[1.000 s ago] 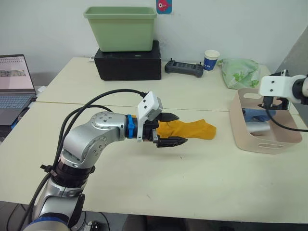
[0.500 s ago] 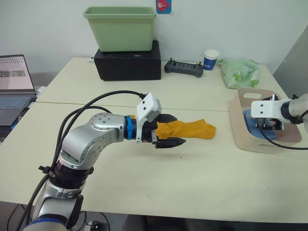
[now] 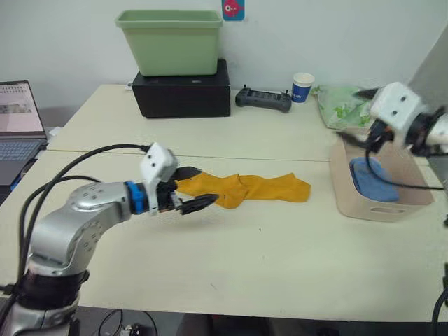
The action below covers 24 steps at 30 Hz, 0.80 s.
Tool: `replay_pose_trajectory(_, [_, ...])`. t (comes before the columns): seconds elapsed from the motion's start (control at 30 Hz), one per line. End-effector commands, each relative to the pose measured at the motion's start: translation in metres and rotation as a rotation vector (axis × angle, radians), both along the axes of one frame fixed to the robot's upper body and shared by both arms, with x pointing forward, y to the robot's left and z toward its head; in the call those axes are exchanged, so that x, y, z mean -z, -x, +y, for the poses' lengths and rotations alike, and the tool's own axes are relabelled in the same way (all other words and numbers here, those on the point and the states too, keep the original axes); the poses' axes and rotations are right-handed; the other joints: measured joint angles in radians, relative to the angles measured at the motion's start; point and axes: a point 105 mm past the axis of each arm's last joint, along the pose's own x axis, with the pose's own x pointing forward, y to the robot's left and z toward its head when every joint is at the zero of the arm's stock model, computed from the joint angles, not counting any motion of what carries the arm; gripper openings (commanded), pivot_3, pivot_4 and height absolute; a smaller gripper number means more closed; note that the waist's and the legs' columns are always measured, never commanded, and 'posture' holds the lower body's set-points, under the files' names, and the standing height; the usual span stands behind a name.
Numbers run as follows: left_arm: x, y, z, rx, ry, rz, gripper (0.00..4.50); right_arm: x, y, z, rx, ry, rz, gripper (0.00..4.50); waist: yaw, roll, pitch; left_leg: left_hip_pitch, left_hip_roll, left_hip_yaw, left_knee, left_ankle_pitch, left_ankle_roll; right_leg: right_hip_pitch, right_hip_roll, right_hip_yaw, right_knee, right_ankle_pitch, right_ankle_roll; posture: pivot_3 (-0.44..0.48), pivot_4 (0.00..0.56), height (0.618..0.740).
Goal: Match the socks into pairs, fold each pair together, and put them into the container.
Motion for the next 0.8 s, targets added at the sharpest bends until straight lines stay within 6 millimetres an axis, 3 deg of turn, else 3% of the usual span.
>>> replay_pose_trajectory(0.03, [0.003,0.011,0.036,-0.111,-0.062,-0.054,4.5,0.009,0.017,0.026,-0.046,-0.106,0.013,4.48,0.007,0.0,0.0,0.0,0.0,0.0,0.0,0.0,0.0,0.0,-0.001,0.001,-0.001,0.0,0.0,0.0,0.15,0.719])
replay_pose_trajectory(0.17, [0.032,0.024,0.072,-0.233,-0.083,-0.035,4.5,0.069,0.039,0.06,-0.114,-0.163,0.115,4.48,0.016,-0.001,-0.001,0.0,-0.001,0.001,-0.001,-0.001,0.001,-0.001,-0.002,0.002,-0.001,0.0,0.0,0.0,0.15,0.719])
replay_pose_trajectory(0.23, [0.043,0.031,0.078,-0.282,-0.041,0.01,4.5,0.095,0.052,0.065,-0.125,-0.172,0.176,4.48,0.021,-0.002,-0.001,-0.001,-0.001,0.002,-0.001,-0.003,0.004,-0.001,-0.003,0.001,-0.001,0.0,0.0,0.0,0.15,0.719])
replay_pose_trajectory(0.37, [0.06,0.046,0.088,-0.332,-0.004,0.071,4.5,0.127,0.075,0.067,-0.109,-0.249,0.331,4.48,0.018,-0.002,-0.001,-0.001,-0.002,0.003,0.0,-0.003,0.004,-0.001,-0.006,0.002,-0.001,-0.002,0.002,0.0,0.15,0.719])
replay_pose_trajectory(0.57, [0.067,0.048,0.095,-0.383,0.027,0.093,4.5,0.139,0.094,0.074,-0.122,-0.285,0.404,4.48,0.014,-0.004,-0.002,0.0,-0.002,0.002,-0.001,-0.003,0.004,0.0,-0.003,0.001,0.0,-0.002,0.002,0.0,0.15,0.719])
replay_pose_trajectory(0.8, [0.066,-0.008,0.1,-0.5,0.157,0.132,4.5,0.124,0.095,0.096,-0.181,-0.3,0.359,4.48,0.015,-0.007,-0.003,0.0,-0.002,0.003,-0.001,-0.003,0.004,0.0,-0.001,0.0,0.0,-0.002,0.002,0.0,0.15,0.719])
